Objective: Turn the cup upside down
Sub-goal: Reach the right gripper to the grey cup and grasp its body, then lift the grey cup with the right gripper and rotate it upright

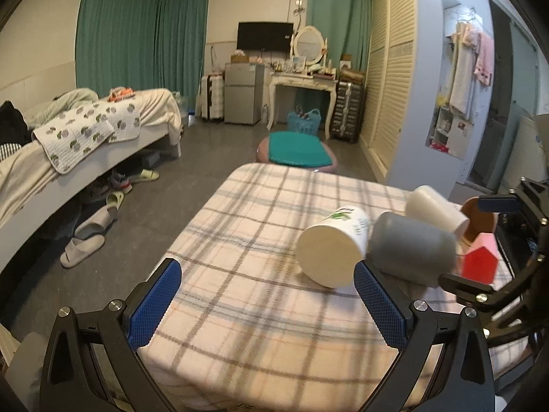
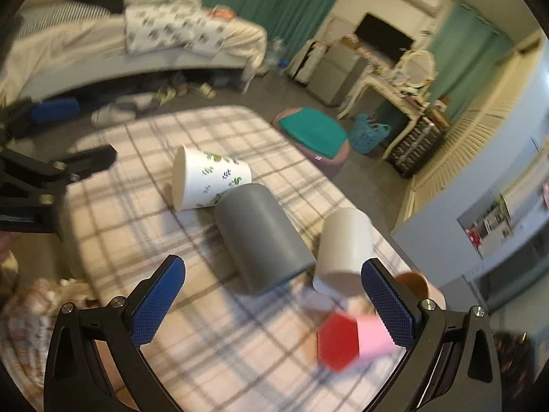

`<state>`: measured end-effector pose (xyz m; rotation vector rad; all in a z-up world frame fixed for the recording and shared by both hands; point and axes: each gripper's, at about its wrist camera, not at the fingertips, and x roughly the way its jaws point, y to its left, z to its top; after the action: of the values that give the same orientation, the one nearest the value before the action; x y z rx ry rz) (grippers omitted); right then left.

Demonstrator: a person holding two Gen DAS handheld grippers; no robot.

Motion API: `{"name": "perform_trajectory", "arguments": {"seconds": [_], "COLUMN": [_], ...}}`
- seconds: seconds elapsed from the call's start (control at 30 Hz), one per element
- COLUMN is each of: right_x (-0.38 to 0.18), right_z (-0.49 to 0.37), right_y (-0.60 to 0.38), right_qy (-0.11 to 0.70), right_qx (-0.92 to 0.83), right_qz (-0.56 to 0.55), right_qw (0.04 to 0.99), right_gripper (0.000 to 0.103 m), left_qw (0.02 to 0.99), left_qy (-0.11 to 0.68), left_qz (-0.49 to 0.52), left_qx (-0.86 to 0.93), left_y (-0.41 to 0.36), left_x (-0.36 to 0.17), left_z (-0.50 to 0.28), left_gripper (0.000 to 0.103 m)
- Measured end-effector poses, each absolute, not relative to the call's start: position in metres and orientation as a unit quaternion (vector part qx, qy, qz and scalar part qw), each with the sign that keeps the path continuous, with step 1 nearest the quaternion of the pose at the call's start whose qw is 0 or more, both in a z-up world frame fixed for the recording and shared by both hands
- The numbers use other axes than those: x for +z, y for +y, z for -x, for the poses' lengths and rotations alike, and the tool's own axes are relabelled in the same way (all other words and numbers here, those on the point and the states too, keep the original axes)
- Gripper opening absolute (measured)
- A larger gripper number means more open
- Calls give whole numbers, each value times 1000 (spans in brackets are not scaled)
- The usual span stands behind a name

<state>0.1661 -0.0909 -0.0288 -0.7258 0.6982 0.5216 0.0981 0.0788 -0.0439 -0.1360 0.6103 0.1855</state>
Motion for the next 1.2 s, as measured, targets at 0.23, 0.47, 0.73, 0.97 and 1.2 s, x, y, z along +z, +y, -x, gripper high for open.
{"name": "perform_trajectory", "arguments": {"seconds": [0.23,0.47,0.73,0.97,1.2], "right_x": [-71,-92,-88,-58,-54], "right_z": [-215,-236,-238,-209,-163], "right_y": [-66,-53,-59,-102,-115], "right_qy": [374,402,437,492,485], "right_qx": [261,274,247,160,101], "right_qz": [386,403,355,157,33], "right_qw": [802,775,789,841,868], "right_gripper": [98,89,78,76,72], "left_qw": [938,935,940,946,948], "left_qy": [330,342,329,313,308], "left_qz": [67,66,69,77,72], "left_qx": [84,68,60,42,24], "left_y": [86,85,87,84,76], "left_x": [-66,-75,-66,-55,-52], "left_z": [-127,-139,-133,-114,-98], "left_gripper": [103,103,103,103,103]}}
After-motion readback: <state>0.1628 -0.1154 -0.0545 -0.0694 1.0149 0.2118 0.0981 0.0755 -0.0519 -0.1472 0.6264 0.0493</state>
